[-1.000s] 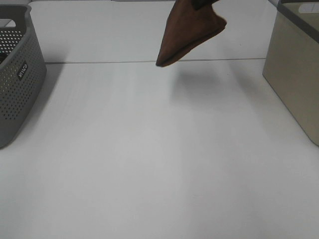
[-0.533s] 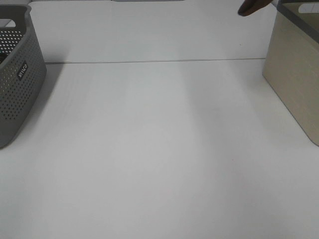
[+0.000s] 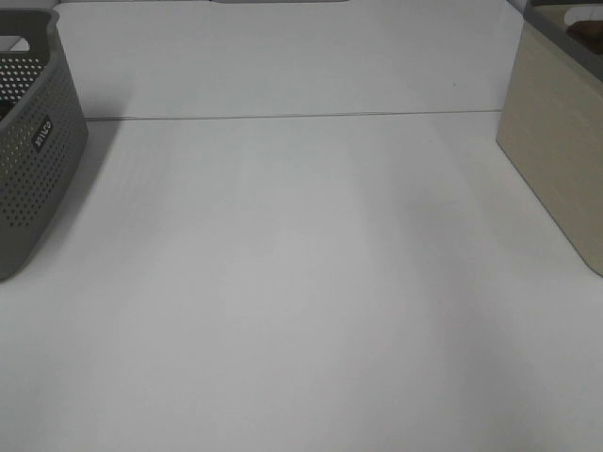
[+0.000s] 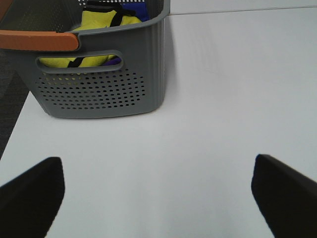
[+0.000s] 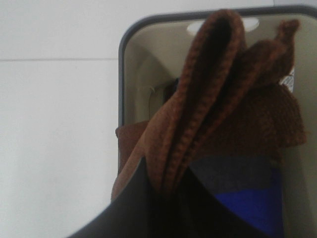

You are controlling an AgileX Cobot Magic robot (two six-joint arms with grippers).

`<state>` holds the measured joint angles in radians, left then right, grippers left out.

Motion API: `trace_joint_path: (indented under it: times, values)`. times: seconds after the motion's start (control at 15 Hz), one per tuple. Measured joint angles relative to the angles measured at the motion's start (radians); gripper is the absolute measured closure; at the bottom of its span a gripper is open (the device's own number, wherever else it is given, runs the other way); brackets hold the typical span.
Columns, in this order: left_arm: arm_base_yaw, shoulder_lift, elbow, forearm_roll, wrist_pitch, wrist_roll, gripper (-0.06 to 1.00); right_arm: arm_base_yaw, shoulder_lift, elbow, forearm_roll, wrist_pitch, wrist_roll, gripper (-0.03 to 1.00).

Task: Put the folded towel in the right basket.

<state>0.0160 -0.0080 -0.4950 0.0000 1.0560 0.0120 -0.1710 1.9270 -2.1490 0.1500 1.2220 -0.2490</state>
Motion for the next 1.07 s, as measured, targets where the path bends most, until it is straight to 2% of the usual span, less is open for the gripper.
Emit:
trace_joint_path:
  times: [0.33,0.4,0.6,0.67,0.87,1.07]
  values:
    - [0.0,0.0,0.0,0.0,0.0,0.0,-0.03,-0.034,0.001,0.167,-0.007,-0.029,0.031,0.9]
    - [0.0,0.0,0.0,0.0,0.0,0.0,-0.03,-0.051,0.001,0.188,0.0,-0.032,0.033,0.84]
    - [0.0,0.0,0.0,0.0,0.0,0.0,-0.03,-0.07,0.002,0.195,0.02,-0.026,0.034,0.44]
    - [0.0,0.0,0.0,0.0,0.0,0.0,-0.03,-0.07,0.002,0.195,0.021,-0.022,0.034,0.36]
    - [0.0,0.0,0.0,0.0,0.0,0.0,-0.03,-0.07,-0.009,0.196,0.045,-0.006,0.034,0.3]
    - [0.0,0.0,0.0,0.0,0.0,0.0,-0.03,-0.067,-0.061,0.196,0.144,-0.004,0.032,0.3]
